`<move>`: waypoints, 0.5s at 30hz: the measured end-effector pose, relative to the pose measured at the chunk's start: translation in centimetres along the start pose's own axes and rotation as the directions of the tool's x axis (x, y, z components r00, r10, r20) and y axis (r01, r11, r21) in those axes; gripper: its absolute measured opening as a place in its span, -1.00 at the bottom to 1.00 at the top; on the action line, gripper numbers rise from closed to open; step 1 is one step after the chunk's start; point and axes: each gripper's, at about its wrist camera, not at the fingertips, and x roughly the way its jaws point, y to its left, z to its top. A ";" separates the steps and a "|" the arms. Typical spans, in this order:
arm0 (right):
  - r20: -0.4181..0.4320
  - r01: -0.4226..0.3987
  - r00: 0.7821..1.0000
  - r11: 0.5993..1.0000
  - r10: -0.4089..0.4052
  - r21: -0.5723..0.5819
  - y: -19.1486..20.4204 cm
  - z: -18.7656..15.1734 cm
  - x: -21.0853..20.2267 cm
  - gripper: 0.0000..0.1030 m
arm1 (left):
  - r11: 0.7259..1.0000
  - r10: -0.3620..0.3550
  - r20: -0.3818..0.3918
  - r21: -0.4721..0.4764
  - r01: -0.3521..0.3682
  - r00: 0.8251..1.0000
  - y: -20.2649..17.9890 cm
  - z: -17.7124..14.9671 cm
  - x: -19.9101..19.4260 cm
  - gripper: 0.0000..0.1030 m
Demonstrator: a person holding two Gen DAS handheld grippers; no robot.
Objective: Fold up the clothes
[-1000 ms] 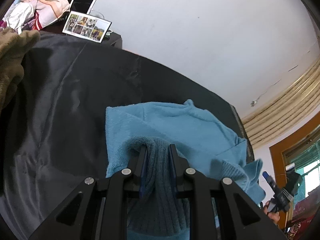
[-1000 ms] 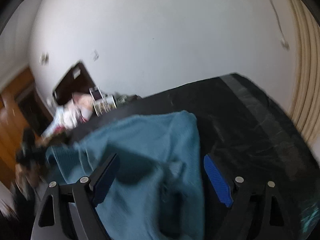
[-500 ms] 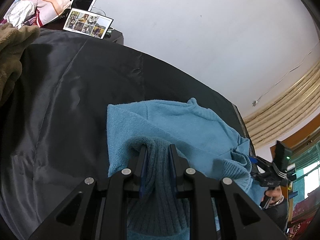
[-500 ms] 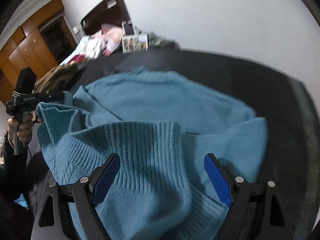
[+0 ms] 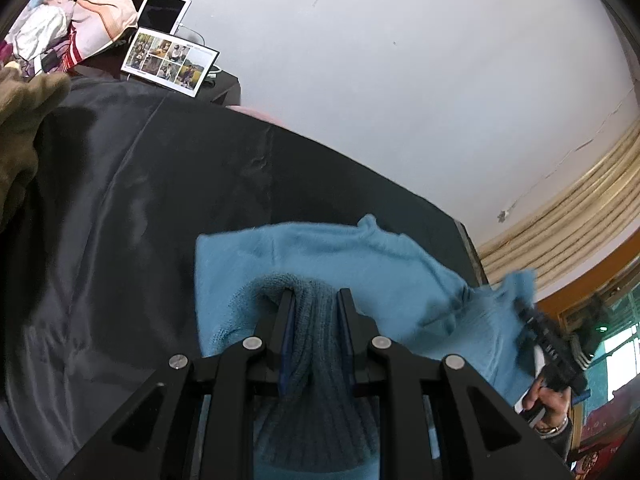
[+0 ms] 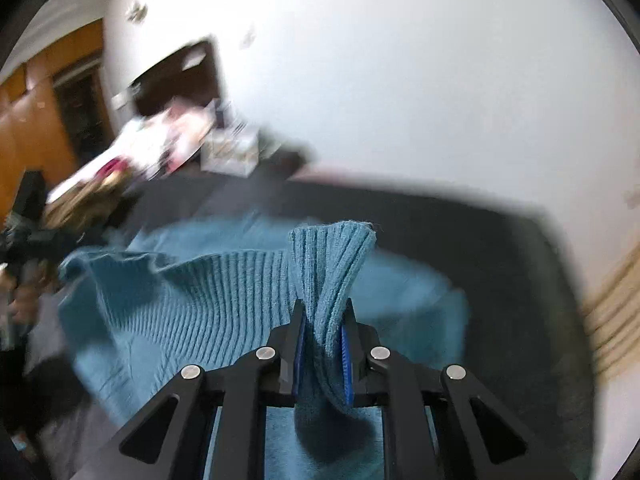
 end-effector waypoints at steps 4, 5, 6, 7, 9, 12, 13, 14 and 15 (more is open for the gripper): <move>0.092 0.133 0.987 0.991 -0.132 -0.002 0.3 2.8 0.6 -0.70 | 0.998 0.024 -0.010 -0.060 -0.024 1.000 0.7 1.4 2.2 -0.57; 0.099 0.157 0.983 0.988 -0.156 0.001 0.4 3.1 1.4 -0.70 | 0.996 0.035 -0.019 -0.080 -0.037 0.999 1.1 1.6 2.9 -0.56; 0.094 0.180 0.979 0.984 -0.180 0.006 0.3 3.1 2.7 -0.70 | 0.994 0.045 -0.018 -0.099 -0.047 0.999 1.6 1.8 3.2 -0.56; 0.083 0.202 0.976 0.979 -0.203 0.014 0.2 2.9 4.0 -0.70 | 0.992 0.055 -0.010 -0.117 -0.056 0.998 2.1 2.0 3.4 -0.56; 0.023 0.222 0.974 0.972 -0.224 0.075 -0.8 2.2 7.4 -0.69 | 0.986 0.074 0.005 -0.153 -0.072 0.997 3.0 2.4 3.8 -0.16; -0.079 0.196 0.979 0.970 -0.186 0.147 -2.2 1.2 10.7 -0.60 | 0.982 0.097 0.026 -0.164 -0.092 0.995 3.7 2.4 3.4 0.15; -0.109 0.192 0.978 0.967 -0.176 0.165 -2.6 0.8 11.2 -0.57 | 0.985 0.105 0.022 -0.143 -0.101 0.994 3.5 2.3 3.3 0.15; -0.138 0.189 0.977 0.965 -0.166 0.183 -3.0 0.4 11.7 -0.50 | 0.986 0.116 0.017 -0.120 -0.113 0.993 3.3 2.2 3.3 0.15; -0.141 0.184 0.977 0.963 -0.158 0.197 -3.3 0.3 11.5 -0.38 | 0.988 0.126 0.012 -0.095 -0.124 0.992 2.9 1.9 3.3 0.15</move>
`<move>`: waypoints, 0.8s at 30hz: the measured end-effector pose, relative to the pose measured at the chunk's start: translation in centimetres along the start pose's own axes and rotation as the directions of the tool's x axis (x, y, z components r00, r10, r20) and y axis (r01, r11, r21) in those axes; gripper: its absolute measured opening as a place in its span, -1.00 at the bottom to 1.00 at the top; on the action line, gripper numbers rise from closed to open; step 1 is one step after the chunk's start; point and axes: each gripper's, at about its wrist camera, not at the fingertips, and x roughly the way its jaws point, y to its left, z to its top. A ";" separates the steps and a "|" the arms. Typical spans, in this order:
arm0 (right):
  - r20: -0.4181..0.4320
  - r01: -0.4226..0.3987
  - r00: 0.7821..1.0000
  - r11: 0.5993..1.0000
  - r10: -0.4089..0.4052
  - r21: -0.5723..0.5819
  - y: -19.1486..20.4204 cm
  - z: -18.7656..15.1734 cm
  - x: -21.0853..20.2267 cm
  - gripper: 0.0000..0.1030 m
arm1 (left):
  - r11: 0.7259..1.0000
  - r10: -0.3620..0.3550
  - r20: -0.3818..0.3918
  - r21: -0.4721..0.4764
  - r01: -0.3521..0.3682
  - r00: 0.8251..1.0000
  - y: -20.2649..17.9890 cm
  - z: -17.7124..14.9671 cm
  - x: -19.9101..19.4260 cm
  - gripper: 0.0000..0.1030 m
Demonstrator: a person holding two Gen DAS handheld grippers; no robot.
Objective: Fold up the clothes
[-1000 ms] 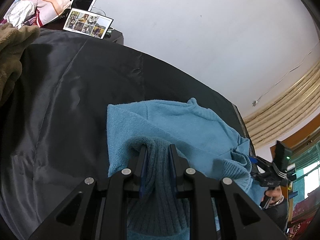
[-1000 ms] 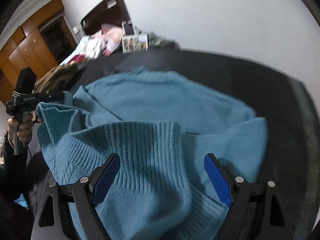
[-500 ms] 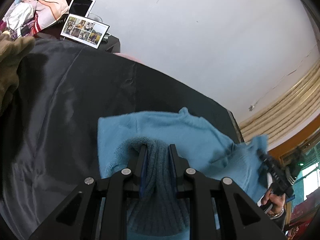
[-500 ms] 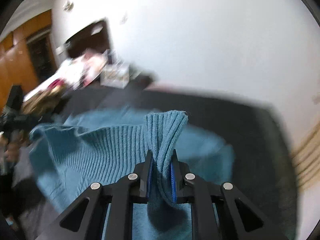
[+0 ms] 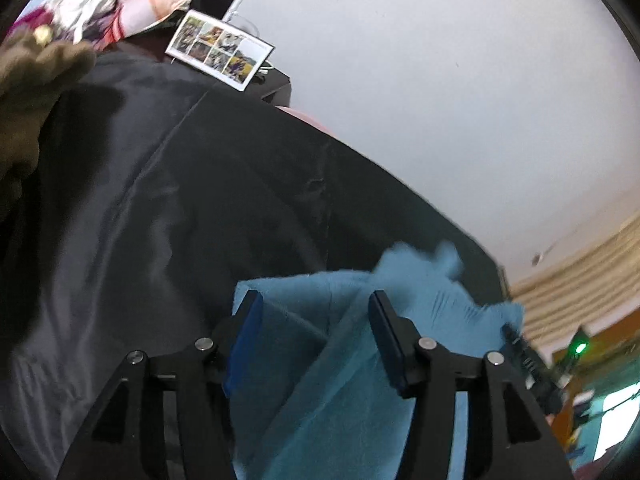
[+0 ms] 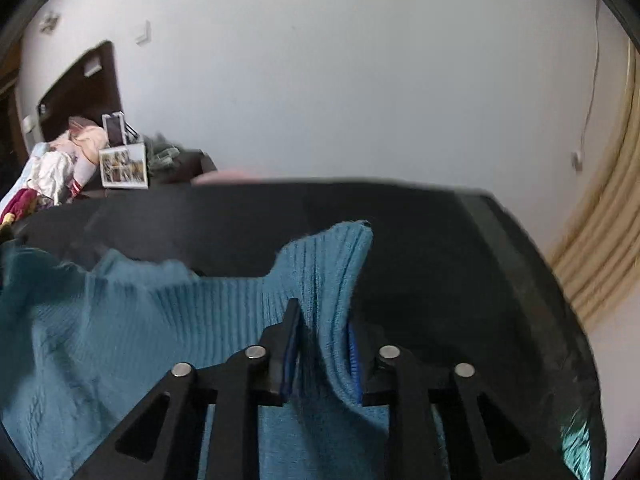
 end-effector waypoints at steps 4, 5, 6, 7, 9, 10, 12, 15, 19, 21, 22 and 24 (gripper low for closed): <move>0.100 -0.004 0.995 1.000 0.002 0.016 -0.9 -0.2 -3.9 0.74 | 0.993 0.046 -0.013 0.110 -0.045 0.999 -1.4 -1.5 -0.2 0.17; 0.121 -0.002 0.993 1.000 0.002 0.001 -0.6 -0.5 -5.1 0.74 | 0.990 0.061 -0.014 0.129 -0.059 0.998 -1.6 -1.8 -0.1 0.17; 0.139 -0.002 0.990 1.000 0.005 -0.024 0.0 -0.9 -6.4 0.74 | 0.987 0.076 -0.016 0.141 -0.073 0.997 -1.7 -2.1 0.0 0.17; 0.140 -0.013 0.990 0.999 0.018 -0.037 0.6 -1.3 -7.1 0.74 | 0.986 0.087 -0.021 0.146 -0.083 0.996 -1.7 -2.2 0.2 0.17; 0.113 -0.074 0.990 0.996 0.080 -0.050 1.8 -2.3 -7.9 0.74 | 0.986 0.098 -0.033 0.141 -0.093 0.995 -1.2 -2.6 0.6 0.17; 0.083 -0.110 0.990 0.992 0.115 -0.062 2.6 -3.0 -7.9 0.74 | 0.986 0.103 -0.038 0.138 -0.097 0.994 -1.0 -2.9 0.8 0.17; 0.017 -0.159 0.987 0.983 0.161 -0.089 4.1 -4.4 -7.5 0.74 | 0.982 0.115 -0.035 0.152 -0.108 0.993 -1.0 -3.4 0.8 0.16; -0.097 -0.159 0.985 0.978 0.146 -0.138 5.8 -6.7 -5.1 0.74 | 0.971 0.155 -0.022 0.188 -0.149 0.988 -1.2 -4.3 0.6 0.16; -0.144 -0.186 0.974 0.979 0.174 -0.079 4.2 -7.5 -3.5 0.82 | 0.951 0.212 0.002 0.230 -0.207 0.977 -0.7 -6.0 0.4 0.20; -0.148 -0.190 0.973 0.978 0.175 -0.090 4.0 -7.6 -3.4 0.83 | 0.949 0.212 0.011 0.238 -0.209 0.977 -0.4 -6.7 0.0 0.21; -0.147 -0.181 0.975 0.978 0.165 -0.107 4.2 -7.7 -3.5 0.83 | 0.948 0.212 0.012 0.241 -0.208 0.977 -0.3 -7.0 -0.2 0.21; -0.147 -0.174 0.976 0.979 0.158 -0.104 4.4 -7.9 -3.1 0.84 | 0.946 0.212 0.010 0.248 -0.208 0.977 -0.1 -7.5 -0.4 0.21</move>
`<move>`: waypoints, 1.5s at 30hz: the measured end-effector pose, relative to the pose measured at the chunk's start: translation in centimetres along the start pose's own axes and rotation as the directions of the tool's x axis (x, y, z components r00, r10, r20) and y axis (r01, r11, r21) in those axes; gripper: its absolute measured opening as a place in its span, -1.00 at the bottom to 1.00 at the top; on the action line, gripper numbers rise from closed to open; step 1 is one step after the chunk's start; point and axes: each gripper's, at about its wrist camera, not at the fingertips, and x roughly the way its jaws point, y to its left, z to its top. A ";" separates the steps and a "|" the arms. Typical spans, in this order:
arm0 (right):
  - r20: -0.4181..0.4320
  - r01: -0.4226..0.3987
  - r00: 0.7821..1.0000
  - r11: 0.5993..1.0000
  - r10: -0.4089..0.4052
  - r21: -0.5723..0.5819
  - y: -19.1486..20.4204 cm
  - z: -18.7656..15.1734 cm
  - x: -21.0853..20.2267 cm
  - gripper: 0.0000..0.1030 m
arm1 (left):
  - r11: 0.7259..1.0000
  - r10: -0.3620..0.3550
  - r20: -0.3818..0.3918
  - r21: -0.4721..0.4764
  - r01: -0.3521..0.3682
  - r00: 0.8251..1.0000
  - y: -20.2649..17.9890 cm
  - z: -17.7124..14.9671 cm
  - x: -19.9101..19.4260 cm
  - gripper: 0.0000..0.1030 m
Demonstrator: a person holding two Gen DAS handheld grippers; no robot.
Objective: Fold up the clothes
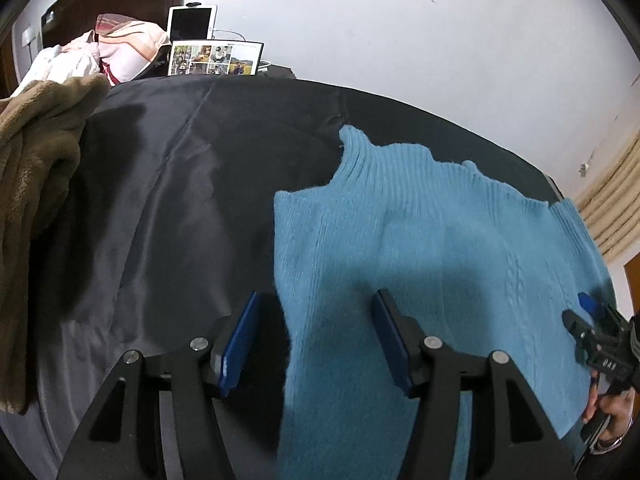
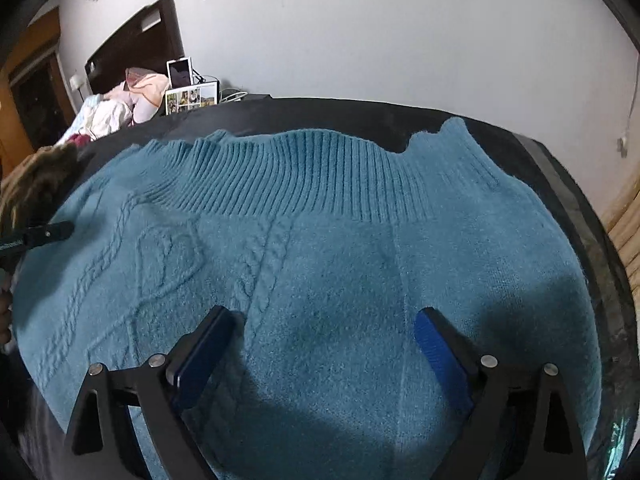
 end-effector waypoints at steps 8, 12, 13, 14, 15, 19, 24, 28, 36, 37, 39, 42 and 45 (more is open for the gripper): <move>0.042 0.052 0.998 0.997 -0.055 0.057 0.8 -1.5 -3.0 0.84 | 0.998 -0.008 0.055 0.060 0.005 0.998 -2.1 -0.2 -2.7 0.23; 0.050 0.055 0.997 0.995 -0.060 0.082 1.3 -2.1 -3.6 0.84 | 0.988 -0.001 0.093 0.156 -0.014 0.996 -5.2 -1.2 -3.2 0.43; 0.037 0.066 0.997 0.994 -0.069 0.082 1.5 -2.0 -3.1 0.85 | 0.985 0.010 0.097 0.170 -0.027 0.995 -5.6 -1.3 -2.9 0.48; 0.020 0.083 0.996 0.994 -0.084 0.075 1.7 -2.1 -2.5 0.85 | 0.983 0.024 0.098 0.180 -0.041 0.995 -5.9 -1.3 -2.5 0.52; 0.011 0.095 0.995 0.993 -0.096 0.066 1.9 -2.2 -2.0 0.87 | 0.980 0.037 0.100 0.189 -0.055 0.994 -6.1 -1.3 -2.0 0.52; 0.019 0.119 0.993 0.991 -0.120 0.054 2.2 -3.1 -2.7 0.89 | 0.965 0.110 0.112 0.224 -0.133 0.988 -6.8 -1.5 -0.6 0.57; 0.034 0.096 0.994 0.992 -0.100 0.087 1.9 -4.0 -4.3 0.89 | 0.975 0.093 0.114 0.190 -0.113 0.989 -6.1 -1.4 -1.6 0.58; 0.096 0.067 0.992 0.985 -0.082 0.158 0.9 -5.5 -7.4 0.89 | 0.974 0.045 0.160 0.214 -0.079 0.986 -7.6 -1.7 -4.0 0.58; 0.126 0.030 0.986 0.871 -0.105 0.490 -5.7 -11.9 -12.4 0.89 | 0.941 -0.065 0.084 0.337 0.033 0.994 -11.7 -3.4 -3.7 0.58; 0.114 0.042 0.987 0.856 -0.117 0.515 -6.3 -12.6 -12.4 0.89 | 0.939 -0.066 0.079 0.341 0.035 0.995 -11.7 -3.5 -3.4 0.58; 0.091 0.044 0.989 0.824 -0.114 0.565 -7.3 -13.9 -12.2 0.89 | 0.940 -0.068 0.062 0.339 0.043 0.996 -11.7 -3.7 -2.8 0.58; 0.093 -0.012 0.994 0.776 -0.061 0.630 -8.4 -15.0 -11.6 0.89 | 0.943 -0.076 0.045 0.328 0.057 0.996 -11.4 -4.0 -2.5 0.58; 0.126 -0.075 0.992 0.745 -0.012 0.663 -8.5 -15.0 -11.0 0.89 | 0.948 -0.090 0.038 0.309 0.073 0.995 -11.0 -3.8 -2.8 0.58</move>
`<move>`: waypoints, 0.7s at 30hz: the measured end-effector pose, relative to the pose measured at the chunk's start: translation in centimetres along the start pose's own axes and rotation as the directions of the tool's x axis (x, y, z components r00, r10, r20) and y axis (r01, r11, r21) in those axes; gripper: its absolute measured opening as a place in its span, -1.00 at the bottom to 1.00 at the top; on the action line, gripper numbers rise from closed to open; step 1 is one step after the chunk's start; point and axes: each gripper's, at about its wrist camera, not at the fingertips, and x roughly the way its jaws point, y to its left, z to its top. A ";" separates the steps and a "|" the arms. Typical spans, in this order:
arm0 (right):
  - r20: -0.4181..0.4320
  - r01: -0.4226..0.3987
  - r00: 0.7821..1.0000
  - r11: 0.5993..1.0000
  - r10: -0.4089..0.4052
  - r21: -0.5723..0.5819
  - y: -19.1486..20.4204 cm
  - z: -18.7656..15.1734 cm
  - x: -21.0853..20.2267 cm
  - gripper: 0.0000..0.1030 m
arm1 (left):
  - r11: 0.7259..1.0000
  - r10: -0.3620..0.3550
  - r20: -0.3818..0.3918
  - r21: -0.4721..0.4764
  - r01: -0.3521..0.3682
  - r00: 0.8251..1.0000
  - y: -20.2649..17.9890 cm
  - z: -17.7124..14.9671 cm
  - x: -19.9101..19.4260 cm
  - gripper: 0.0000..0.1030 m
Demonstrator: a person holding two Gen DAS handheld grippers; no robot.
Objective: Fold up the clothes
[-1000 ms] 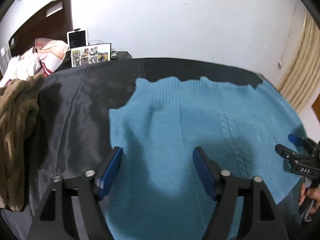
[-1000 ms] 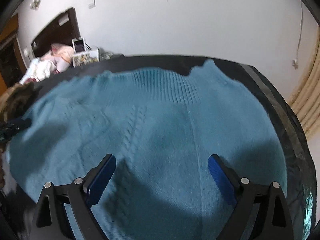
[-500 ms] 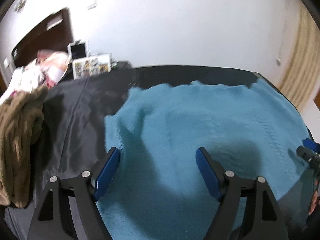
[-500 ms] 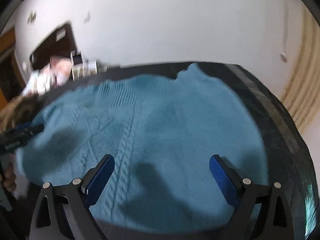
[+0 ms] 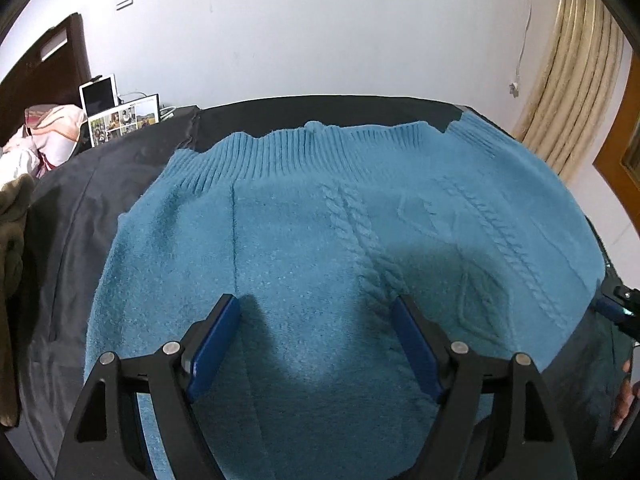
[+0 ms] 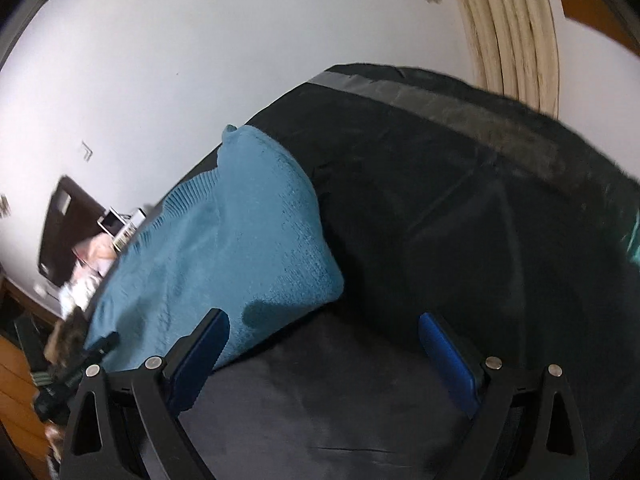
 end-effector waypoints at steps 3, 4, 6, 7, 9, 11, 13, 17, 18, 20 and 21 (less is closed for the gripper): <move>0.002 -0.029 1.000 1.000 0.028 0.011 1.0 0.0 0.8 0.89 | 1.000 -0.007 -0.002 -0.022 0.007 1.000 0.5 0.1 0.1 0.58; 0.006 -0.033 0.999 0.999 0.033 0.012 1.3 0.0 1.1 0.89 | 1.000 -0.007 -0.002 -0.027 0.007 1.000 0.7 0.1 0.1 0.58; 0.016 -0.041 0.999 0.999 0.041 0.014 2.0 -0.1 1.6 0.89 | 1.000 -0.009 -0.001 -0.030 0.009 1.000 0.8 0.1 0.0 0.58; 0.018 -0.043 0.999 0.999 0.043 0.012 2.4 0.0 2.0 0.89 | 0.999 -0.010 -0.001 -0.031 0.010 1.000 0.8 0.1 0.0 0.58; 0.020 -0.049 0.999 0.999 0.049 0.006 3.2 0.1 2.7 0.89 | 0.999 -0.010 -0.003 -0.032 0.010 1.000 0.8 0.1 0.0 0.58; 0.019 -0.057 0.998 0.998 0.057 0.005 3.9 0.4 3.4 0.89 | 1.000 -0.007 -0.004 -0.030 0.006 1.000 0.8 0.1 0.1 0.59; 0.019 -0.062 0.998 0.998 0.062 0.004 4.8 0.7 4.2 0.89 | 1.000 -0.005 -0.004 -0.028 0.004 1.000 0.8 0.1 0.1 0.59; 0.028 -0.090 0.996 0.996 0.089 0.015 5.8 1.4 5.6 0.89 | 1.000 -0.005 -0.005 -0.029 0.005 1.000 0.7 0.1 0.0 0.59; 0.034 -0.095 0.995 0.995 0.094 0.020 5.7 1.5 5.7 0.89 | 1.000 -0.004 -0.005 -0.027 0.004 1.000 0.7 0.1 0.0 0.60; 0.052 -0.102 0.994 0.994 0.101 0.033 5.3 1.6 5.8 0.89 | 1.000 0.000 -0.005 -0.022 0.000 1.000 0.6 0.0 -0.1 0.60; 0.063 -0.107 0.993 0.993 0.105 0.040 5.3 1.6 5.9 0.88 | 1.000 0.003 -0.004 -0.018 -0.003 1.000 0.5 0.0 -0.1 0.60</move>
